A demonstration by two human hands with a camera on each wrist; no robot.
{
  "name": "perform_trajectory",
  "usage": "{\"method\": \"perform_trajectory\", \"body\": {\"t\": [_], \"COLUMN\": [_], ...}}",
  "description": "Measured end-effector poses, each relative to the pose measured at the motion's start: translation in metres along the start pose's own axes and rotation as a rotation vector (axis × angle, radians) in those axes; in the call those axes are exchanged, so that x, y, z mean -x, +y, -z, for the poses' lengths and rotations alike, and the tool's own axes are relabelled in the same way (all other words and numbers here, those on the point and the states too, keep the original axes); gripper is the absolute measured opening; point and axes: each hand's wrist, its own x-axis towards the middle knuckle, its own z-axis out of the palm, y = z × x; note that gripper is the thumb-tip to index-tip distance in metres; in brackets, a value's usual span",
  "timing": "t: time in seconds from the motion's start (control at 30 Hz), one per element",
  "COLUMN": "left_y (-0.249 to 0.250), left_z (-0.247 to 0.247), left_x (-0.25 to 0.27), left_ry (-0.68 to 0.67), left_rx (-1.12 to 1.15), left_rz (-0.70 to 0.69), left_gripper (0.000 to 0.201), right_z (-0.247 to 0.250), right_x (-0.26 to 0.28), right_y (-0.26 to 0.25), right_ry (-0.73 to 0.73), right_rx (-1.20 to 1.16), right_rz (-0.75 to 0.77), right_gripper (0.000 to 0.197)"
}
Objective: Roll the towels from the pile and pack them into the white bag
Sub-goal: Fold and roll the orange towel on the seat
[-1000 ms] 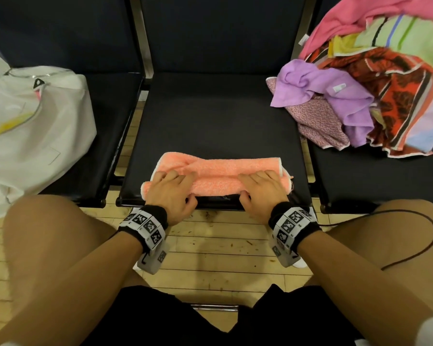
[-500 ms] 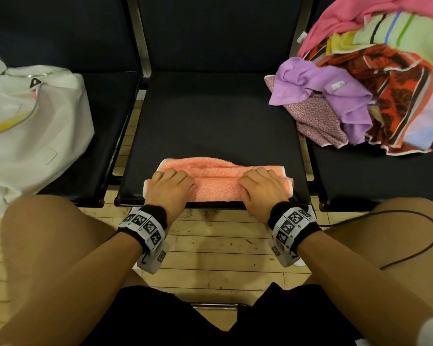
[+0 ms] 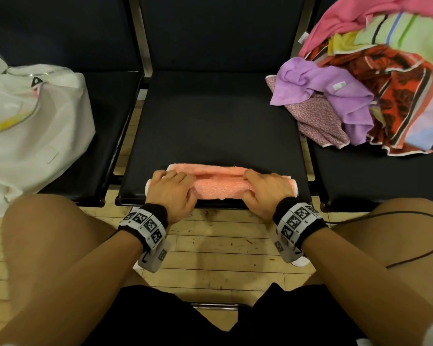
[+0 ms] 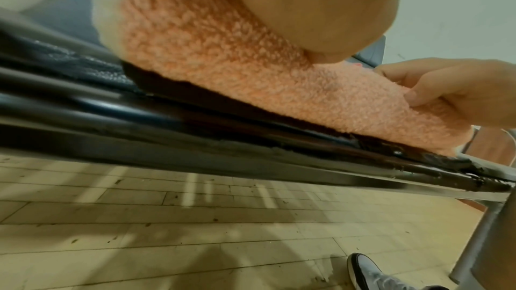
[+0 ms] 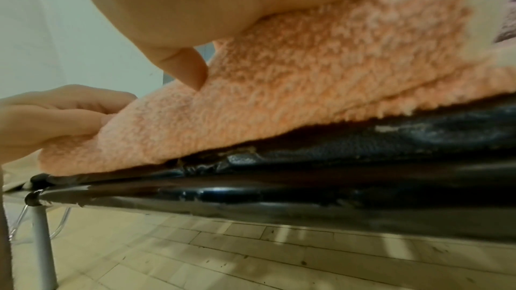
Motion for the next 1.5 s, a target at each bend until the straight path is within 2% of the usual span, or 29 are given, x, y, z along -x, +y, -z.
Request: {"method": "perform_trajectory", "body": {"t": [0.13,0.23,0.33,0.4,0.47,0.57,0.67,0.77,0.9,0.97,1.1,1.23,1.37,1.5], "left_y": [0.0,-0.002,-0.002,-0.002,0.0,0.001,-0.001,-0.001,-0.001,-0.008,-0.028,-0.038,-0.046,-0.048], "left_z": [-0.004,-0.006,-0.009,-0.011,-0.009,-0.005,-0.004,-0.001,0.013,0.024,0.051,0.079,0.119,0.158], "left_x": [0.0,-0.001,-0.002,-0.002,-0.002,0.0,0.0,-0.002,-0.007,-0.011,-0.02,-0.038,-0.058,-0.073], "left_ry": [-0.032,0.048,0.158,0.158,0.108,0.007,-0.034,-0.048,-0.186,-0.195,-0.063,0.083,0.203,0.381], "left_rx": [0.012,-0.016,-0.035,-0.029,-0.007,-0.011,-0.024,-0.037,-0.125,-0.167,-0.179,-0.205,-0.153,-0.082], "left_rz": [0.003,0.002,-0.025,-0.041,-0.039,-0.028,-0.006,0.022,0.119,0.169,0.229,0.244,0.341,0.368], "left_gripper": [0.046,0.033,0.016,0.011,0.028,0.053,0.049,0.042,0.05,0.049,0.043,0.04,0.041,0.031], "right_z": [0.002,0.001,-0.005,-0.009,-0.013,-0.016,-0.021,-0.024,-0.018,-0.007,0.023,0.064,0.112,0.155], "right_x": [-0.005,-0.005,-0.005,-0.005,-0.004,-0.003,-0.002,-0.004,-0.005,-0.008,-0.021,-0.043,-0.067,-0.086], "right_y": [0.006,0.006,0.008,0.007,0.006,0.006,0.011,0.014,0.012,0.015,0.02,0.012,0.011,0.011], "right_ry": [-0.085,-0.075,0.076,0.209,0.283,0.254,0.182,0.171,0.108,0.065,0.13,0.23,0.455,0.654], "right_rx": [-0.073,-0.085,-0.067,-0.049,-0.027,-0.032,0.002,0.042,0.208,0.285,0.353,0.344,0.302,0.205], "right_rz": [-0.017,-0.018,0.039,0.097,0.139,0.108,0.067,0.019,-0.001,-0.001,0.0,0.025,0.057,0.048], "right_gripper": [0.02,0.019,0.023,0.02,0.023,0.031,0.042,0.048,0.059,0.062,0.043,0.049,0.049,0.052]}}
